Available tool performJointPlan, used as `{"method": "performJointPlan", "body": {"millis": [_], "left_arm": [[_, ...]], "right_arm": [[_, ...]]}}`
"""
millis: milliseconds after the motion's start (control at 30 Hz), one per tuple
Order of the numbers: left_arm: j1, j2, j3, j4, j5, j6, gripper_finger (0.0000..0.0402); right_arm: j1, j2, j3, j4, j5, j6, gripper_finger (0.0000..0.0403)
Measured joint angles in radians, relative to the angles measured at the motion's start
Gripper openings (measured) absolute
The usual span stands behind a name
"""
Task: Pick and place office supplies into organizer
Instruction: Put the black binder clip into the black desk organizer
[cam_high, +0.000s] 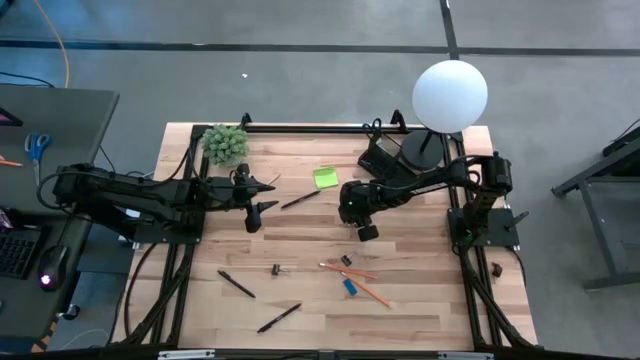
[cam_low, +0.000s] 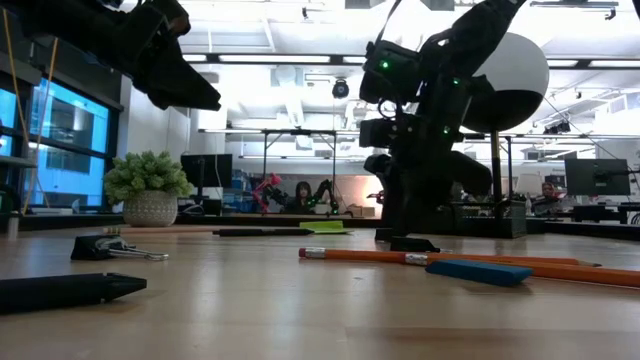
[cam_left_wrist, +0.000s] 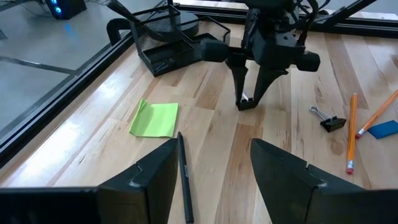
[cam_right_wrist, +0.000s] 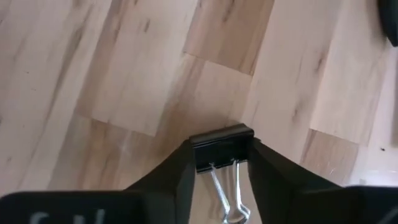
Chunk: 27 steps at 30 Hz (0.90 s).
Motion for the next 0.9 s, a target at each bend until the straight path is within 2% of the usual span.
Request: {"method": "performJointPlan", "body": {"millis": [167, 300, 633, 733, 900], "left_arm": [[0.000, 0.000, 0.000, 0.000, 0.000, 0.000, 0.0189], [0.000, 0.000, 0.000, 0.000, 0.000, 0.000, 0.0189], [0.000, 0.000, 0.000, 0.000, 0.000, 0.000, 0.0189], [0.000, 0.000, 0.000, 0.000, 0.000, -0.001, 0.0188], [0.000, 0.000, 0.000, 0.000, 0.000, -0.001, 0.0189]], "right_arm": [[0.000, -0.001, 0.000, -0.004, 0.004, 0.004, 0.0108], [0.000, -0.025, -0.002, -0.036, 0.061, 0.027, 0.0107], [-0.001, -0.205, -0.002, -0.086, 0.229, 0.075, 0.0107], [-0.004, -0.241, -0.002, -0.064, 0.205, 0.075, 0.0107], [0.000, -0.218, -0.001, -0.003, 0.086, 0.049, 0.0115]]}}
